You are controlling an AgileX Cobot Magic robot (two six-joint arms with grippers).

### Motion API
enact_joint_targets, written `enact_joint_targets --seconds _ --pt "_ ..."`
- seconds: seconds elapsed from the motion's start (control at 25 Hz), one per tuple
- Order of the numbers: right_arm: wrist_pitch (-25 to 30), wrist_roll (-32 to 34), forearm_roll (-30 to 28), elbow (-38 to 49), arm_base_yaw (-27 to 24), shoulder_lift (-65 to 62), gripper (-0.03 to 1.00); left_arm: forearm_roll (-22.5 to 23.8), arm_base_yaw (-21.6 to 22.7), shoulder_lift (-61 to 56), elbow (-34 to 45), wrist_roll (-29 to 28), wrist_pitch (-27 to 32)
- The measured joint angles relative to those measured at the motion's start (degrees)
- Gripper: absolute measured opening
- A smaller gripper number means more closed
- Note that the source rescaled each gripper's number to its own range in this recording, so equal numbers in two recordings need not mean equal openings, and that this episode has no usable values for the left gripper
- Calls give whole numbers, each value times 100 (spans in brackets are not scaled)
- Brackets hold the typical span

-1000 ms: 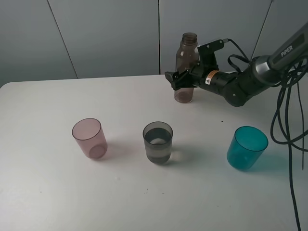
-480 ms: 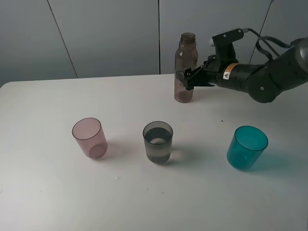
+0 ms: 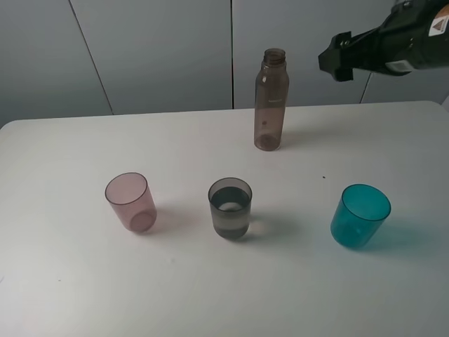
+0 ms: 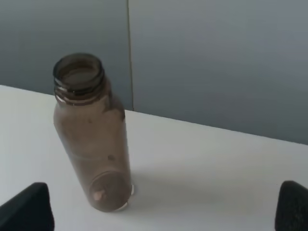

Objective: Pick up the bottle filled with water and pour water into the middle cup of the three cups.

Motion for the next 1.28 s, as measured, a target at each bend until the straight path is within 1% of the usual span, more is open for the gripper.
enact_joint_targets --seconds 0.08,0.32,0.4,0.52,0.72,0.84,1.0,1.28 --pt "540 28 97 0 0 -609 100 0 0 0 0 0 0" --pt "2791 13 266 0 0 -2249 100 0 0 0 0 0 0" --pt "3416 -48 266 15 0 -2697 100 0 0 0 0 0 0" --pt "4195 -273 358 97 0 -3392 100 0 0 0 0 0 0" --pt "5320 -872 808 410 0 -4441 100 0 0 0 0 0 0" --pt "5641 -1170 1109 753 0 -5052 100 0 0 0 0 0 0" --pt "5721 -1270 1384 1122 0 -5847 100 0 0 0 0 0 0" --pt "5721 -1295 1384 1443 0 -6929 100 0 0 0 0 0 0"
